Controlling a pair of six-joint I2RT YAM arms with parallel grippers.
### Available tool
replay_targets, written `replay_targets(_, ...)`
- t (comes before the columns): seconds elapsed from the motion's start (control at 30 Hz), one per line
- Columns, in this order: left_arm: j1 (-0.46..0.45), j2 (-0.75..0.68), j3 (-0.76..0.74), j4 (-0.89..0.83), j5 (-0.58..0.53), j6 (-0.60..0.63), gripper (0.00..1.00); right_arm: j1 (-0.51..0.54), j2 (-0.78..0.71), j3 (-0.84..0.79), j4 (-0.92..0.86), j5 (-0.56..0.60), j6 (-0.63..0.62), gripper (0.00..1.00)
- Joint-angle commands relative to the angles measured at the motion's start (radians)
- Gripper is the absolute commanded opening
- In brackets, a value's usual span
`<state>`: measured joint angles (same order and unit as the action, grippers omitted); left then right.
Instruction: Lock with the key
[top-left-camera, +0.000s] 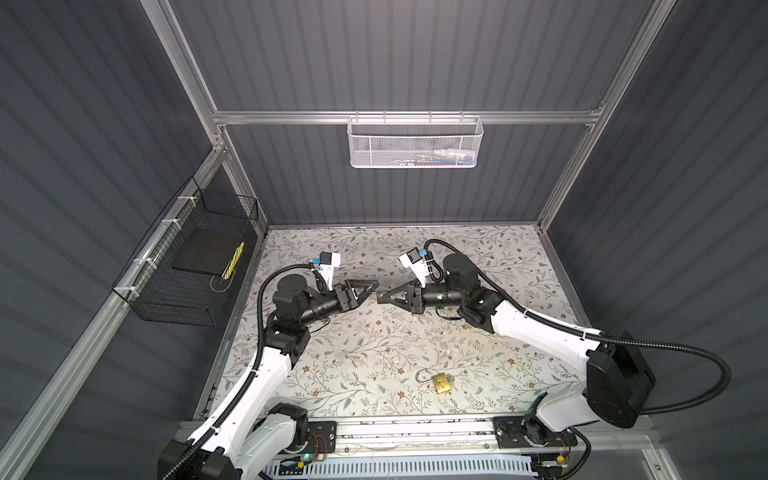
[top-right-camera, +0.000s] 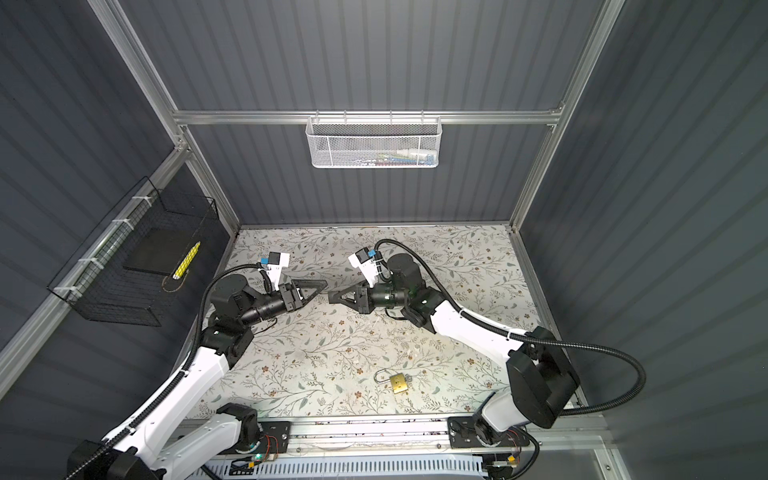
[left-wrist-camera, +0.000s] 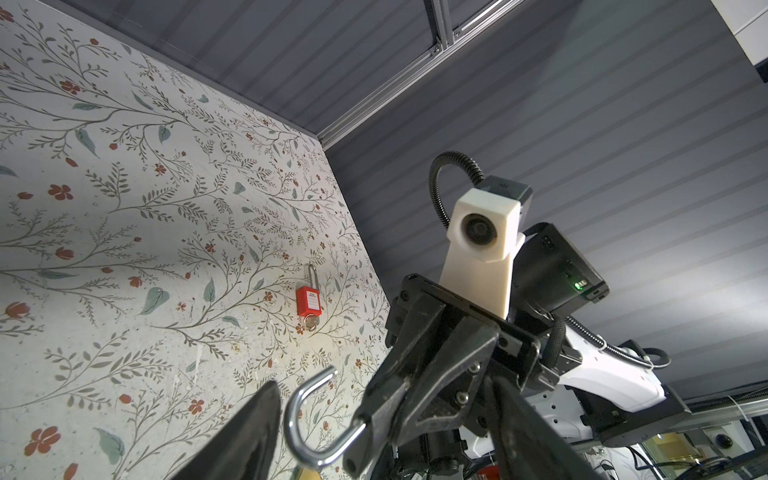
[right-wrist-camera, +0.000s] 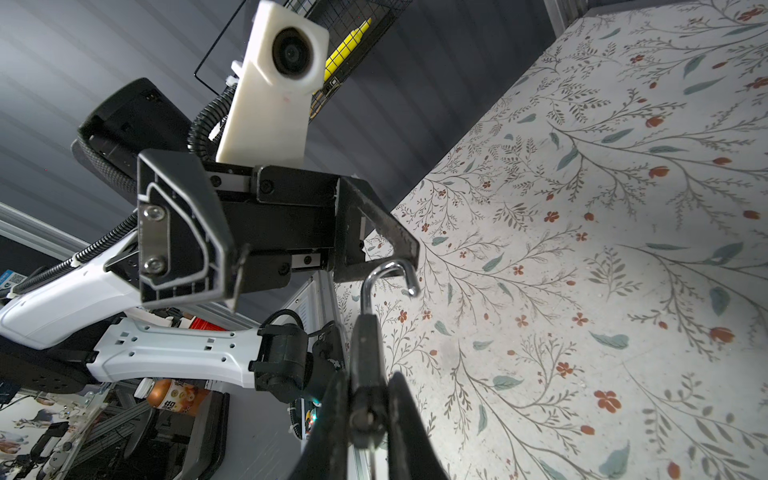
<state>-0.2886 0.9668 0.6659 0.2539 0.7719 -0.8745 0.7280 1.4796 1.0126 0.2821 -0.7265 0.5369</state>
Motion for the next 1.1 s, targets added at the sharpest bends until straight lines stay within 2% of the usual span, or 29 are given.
replay_targets(0.0,-0.004,0.001,0.016,0.01,0.021,0.014,0.8,0.001,-0.033,0.005,0.004,-0.007,-0.022,0.0)
replay_targets(0.3,-0.005,-0.003,0.018,0.057,0.021,-0.025,0.8,-0.003,-0.047,-0.023,-0.001,-0.007,-0.017,0.0)
replay_targets(0.47,-0.006,0.006,0.004,0.134,0.036,-0.086,0.8,-0.003,-0.036,-0.023,-0.006,-0.002,-0.027,0.0)
replay_targets(1.07,-0.006,0.018,-0.008,0.101,0.056,-0.065,0.78,-0.007,0.004,0.042,0.024,-0.05,-0.017,0.0)
